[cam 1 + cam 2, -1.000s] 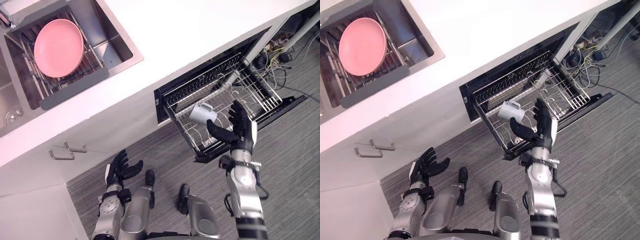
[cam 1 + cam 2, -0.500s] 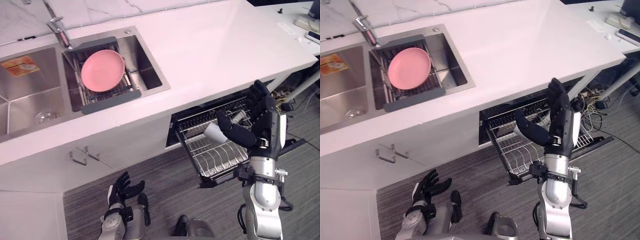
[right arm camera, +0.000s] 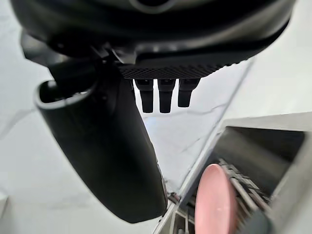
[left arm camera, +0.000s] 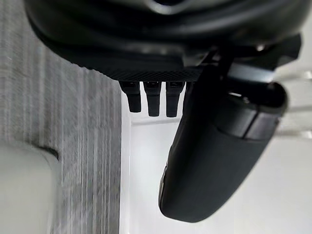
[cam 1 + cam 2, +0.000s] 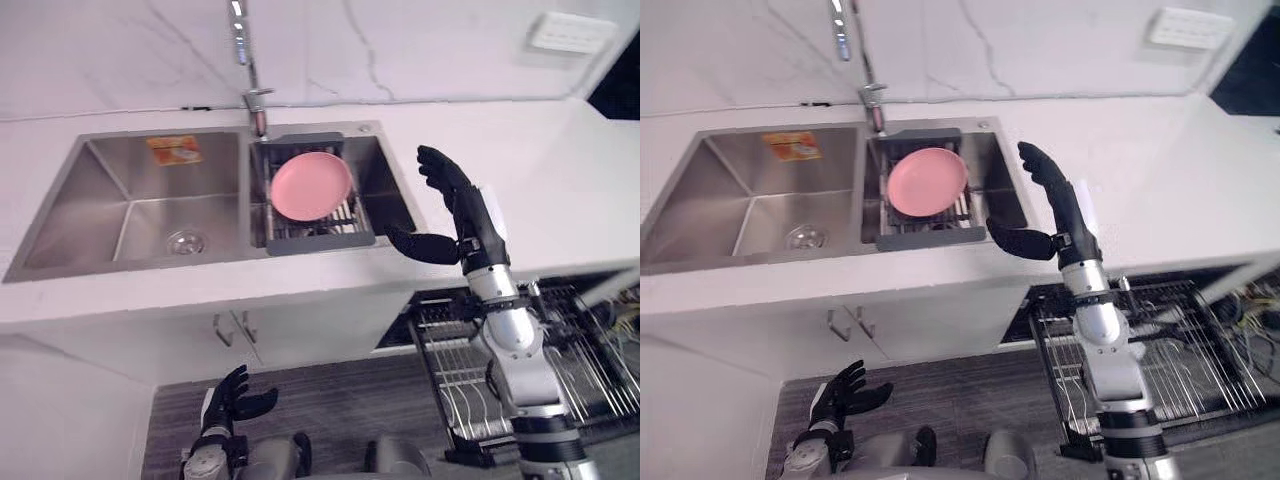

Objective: Walk over to the sink, pick up the cup, carry it to the dishwasher, place the cup inside the dishwasher, then close the dishwasher door

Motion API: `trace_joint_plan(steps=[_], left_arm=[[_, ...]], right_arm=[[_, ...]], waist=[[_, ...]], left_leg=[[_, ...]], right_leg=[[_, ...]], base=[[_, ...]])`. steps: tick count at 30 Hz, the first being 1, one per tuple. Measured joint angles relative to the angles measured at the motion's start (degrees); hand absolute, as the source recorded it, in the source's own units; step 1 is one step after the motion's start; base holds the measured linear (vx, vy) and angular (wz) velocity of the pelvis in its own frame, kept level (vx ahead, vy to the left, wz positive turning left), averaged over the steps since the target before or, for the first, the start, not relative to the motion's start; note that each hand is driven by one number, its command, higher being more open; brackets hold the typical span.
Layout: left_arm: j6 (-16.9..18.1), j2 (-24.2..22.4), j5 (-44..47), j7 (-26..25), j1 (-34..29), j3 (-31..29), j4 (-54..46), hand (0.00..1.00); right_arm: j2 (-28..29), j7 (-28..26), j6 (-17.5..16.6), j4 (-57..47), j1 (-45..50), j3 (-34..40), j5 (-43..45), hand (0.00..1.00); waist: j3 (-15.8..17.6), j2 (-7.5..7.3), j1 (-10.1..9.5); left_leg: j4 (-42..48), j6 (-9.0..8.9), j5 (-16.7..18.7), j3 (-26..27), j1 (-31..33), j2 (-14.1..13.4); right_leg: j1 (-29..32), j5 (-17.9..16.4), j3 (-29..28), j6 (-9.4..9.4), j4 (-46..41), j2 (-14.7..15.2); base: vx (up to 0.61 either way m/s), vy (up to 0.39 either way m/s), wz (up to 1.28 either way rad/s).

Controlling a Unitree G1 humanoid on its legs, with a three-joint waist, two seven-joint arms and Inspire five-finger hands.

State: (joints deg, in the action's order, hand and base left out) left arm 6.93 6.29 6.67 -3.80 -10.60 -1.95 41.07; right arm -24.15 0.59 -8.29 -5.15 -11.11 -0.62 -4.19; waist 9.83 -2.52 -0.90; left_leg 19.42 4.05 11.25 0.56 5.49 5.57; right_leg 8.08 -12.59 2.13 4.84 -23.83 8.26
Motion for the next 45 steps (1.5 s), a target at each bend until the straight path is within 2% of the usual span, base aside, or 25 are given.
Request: trace_joint_plan(steps=[1, 2, 6, 10, 13, 19, 28, 37, 45], left_arm=[[0.18, -0.55, -0.01, 0.04, -0.79, 0.0, -0.07, 0.9], [0.18, -0.82, -0.01, 0.07, -1.1, 0.02, -0.07, 0.9], [0.17, -1.37, -0.16, 0.63, -2.01, 0.04, -0.07, 0.9], [0.19, -1.49, -1.3, 1.29, -2.12, 0.26, 0.03, 0.9], [0.37, -1.28, -2.19, 1.26, -2.01, 1.24, 0.38, 0.9], [0.98, -1.03, -2.19, 1.19, -1.83, 1.99, 0.67, 0.9], [1.0, -1.09, -2.19, 1.16, -1.91, 2.26, 0.68, 0.9], [1.01, -1.25, -2.17, 1.03, -1.81, 2.3, 0.64, 0.9], [1.21, -1.62, -2.06, -0.19, -1.42, 2.24, 0.51, 0.9]], right_arm=[[-0.77, -0.41, 0.04, 1.39, -1.07, -0.65, -0.15, 0.9], [-0.97, -0.54, 0.04, 1.88, -1.38, -0.94, -0.31, 0.9], [-1.72, -1.58, 0.09, 4.22, -2.62, -2.78, -1.65, 0.9], [-3.63, -2.01, 0.11, 6.13, -3.47, -4.82, -4.37, 0.9], [-4.21, -2.15, 0.02, 7.93, -4.46, -5.42, -6.26, 0.9], [-6.32, -2.23, 0.53, 15.87, -6.12, -9.03, -13.73, 0.9], [-6.32, -0.12, 0.74, 19.92, -9.22, -10.95, -19.99, 0.9], [-6.3, 2.43, 1.13, 23.68, -14.2, -12.24, -23.61, 0.9], [-6.25, 3.31, 2.62, 31.7, -22.32, -15.16, -26.71, 0.9]], waist=[[-0.61, 1.02, -0.82], [-0.8, 1.33, -1.07], [-1.02, 1.21, -1.72], [-1.88, 1.26, -2.26], [-2.33, 1.28, -2.28], [-2.42, 1.17, -2.31], [-2.39, 1.2, -2.04], [-2.27, 1.23, -2.33], [-1.63, 1.11, -3.06]], left_leg=[[-0.59, -0.46, 0.24, -0.2, -0.09, -1.13], [-1.16, -0.64, 0.23, -0.33, -0.35, -1.58], [-5.65, -2.01, -0.94, -1.54, -2.98, -2.67], [-7.59, -1.73, -1.77, -1.81, -4.08, -2.65], [-8.18, -1.61, -2.18, -2.51, -4.11, -2.46], [-12.81, -2.23, -6.39, -5.23, -4.5, -2.18], [-17.32, -2.72, -10.32, -5.68, -4.23, -2.54], [-18.53, -2.13, -11.56, -5.77, -3.69, -2.4], [-18.89, -2.11, -11.8, -6.76, -2.98, -2.35]], right_leg=[[-1.35, 1.02, 0.81, -0.45, 2.65, -1.09], [-2.08, 1.61, 1.24, -0.62, 4.0, -1.52], [-6.65, 4.29, 2.77, -1.31, 11.53, -2.92], [-9.02, 5.98, 3.11, -1.26, 15.7, -3.18], [-9.36, 6.34, 3.76, -1.16, 16.5, -3.13], [-9.09, 7.66, 6.05, -1.44, 17.37, -2.95], [-6.88, 9.45, 6.19, -2.0, 17.53, -3.24], [-6.02, 10.01, 6.22, -1.95, 18.16, -3.3], [-5.97, 10.05, 7.39, -1.95, 18.81, -3.4]], base=[[0.15, -0.087, 0.16], [0.14, -0.096, 0.1], [0.1, -0.079, 0.11], [0.05, -0.014, 0.03], [0.0, -0.007, 0.12], [-0.07, -0.038, 0.23], [-0.1, -0.015, 0.02], [-0.01, 0.003, 0.0], [0.02, -0.012, 0.07]])
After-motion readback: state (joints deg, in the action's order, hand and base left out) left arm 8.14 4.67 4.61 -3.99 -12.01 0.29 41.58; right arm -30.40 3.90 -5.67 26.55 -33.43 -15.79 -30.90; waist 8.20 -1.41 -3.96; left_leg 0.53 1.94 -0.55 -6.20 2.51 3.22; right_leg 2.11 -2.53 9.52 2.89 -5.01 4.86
